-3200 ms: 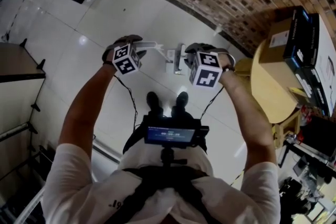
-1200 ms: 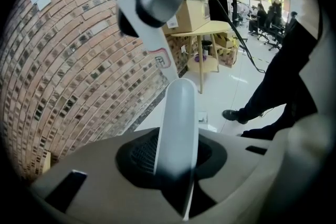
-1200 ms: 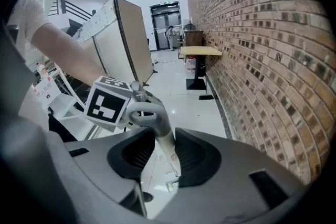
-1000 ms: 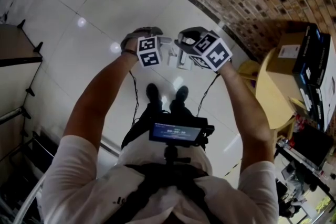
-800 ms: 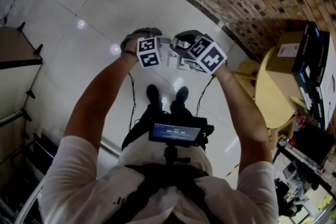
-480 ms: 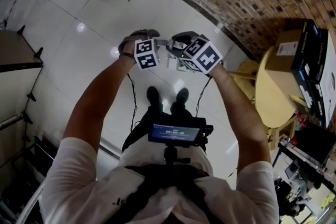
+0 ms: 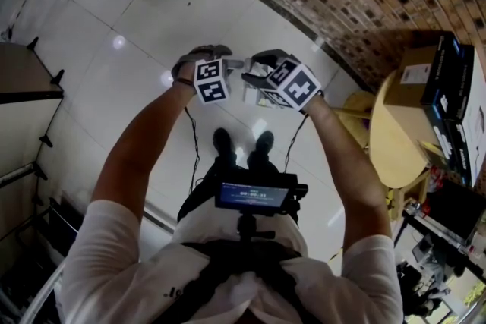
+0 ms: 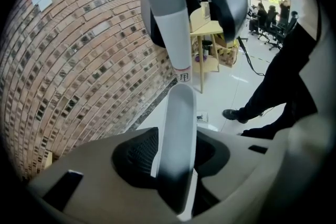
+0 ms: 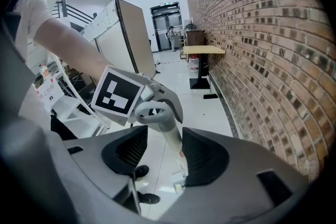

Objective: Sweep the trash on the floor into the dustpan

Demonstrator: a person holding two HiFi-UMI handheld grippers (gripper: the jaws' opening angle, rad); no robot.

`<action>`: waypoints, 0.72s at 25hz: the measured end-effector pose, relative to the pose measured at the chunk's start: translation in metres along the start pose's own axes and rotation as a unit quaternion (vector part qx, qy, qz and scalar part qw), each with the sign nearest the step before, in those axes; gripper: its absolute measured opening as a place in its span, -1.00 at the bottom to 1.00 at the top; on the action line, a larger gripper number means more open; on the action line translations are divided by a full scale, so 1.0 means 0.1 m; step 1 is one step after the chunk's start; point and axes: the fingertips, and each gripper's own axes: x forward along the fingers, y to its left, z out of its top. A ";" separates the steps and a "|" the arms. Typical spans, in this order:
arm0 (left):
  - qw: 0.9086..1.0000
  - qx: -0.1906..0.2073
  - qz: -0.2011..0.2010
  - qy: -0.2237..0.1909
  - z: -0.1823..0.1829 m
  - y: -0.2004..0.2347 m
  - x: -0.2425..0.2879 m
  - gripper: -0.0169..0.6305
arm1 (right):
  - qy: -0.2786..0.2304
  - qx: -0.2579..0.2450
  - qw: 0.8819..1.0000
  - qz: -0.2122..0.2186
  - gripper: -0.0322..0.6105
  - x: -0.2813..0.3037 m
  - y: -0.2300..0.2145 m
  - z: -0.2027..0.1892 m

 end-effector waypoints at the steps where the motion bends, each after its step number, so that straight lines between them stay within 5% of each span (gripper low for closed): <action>1: 1.000 0.001 0.000 -0.001 0.01 0.00 0.00 -0.49 | 0.003 -0.001 1.000 -0.001 -0.23 0.00 0.00 -0.02; 18: 1.000 0.001 0.005 -0.001 -0.04 -0.02 -0.05 -0.47 | 0.029 -0.008 0.999 -0.026 -0.16 0.02 -0.07 -0.24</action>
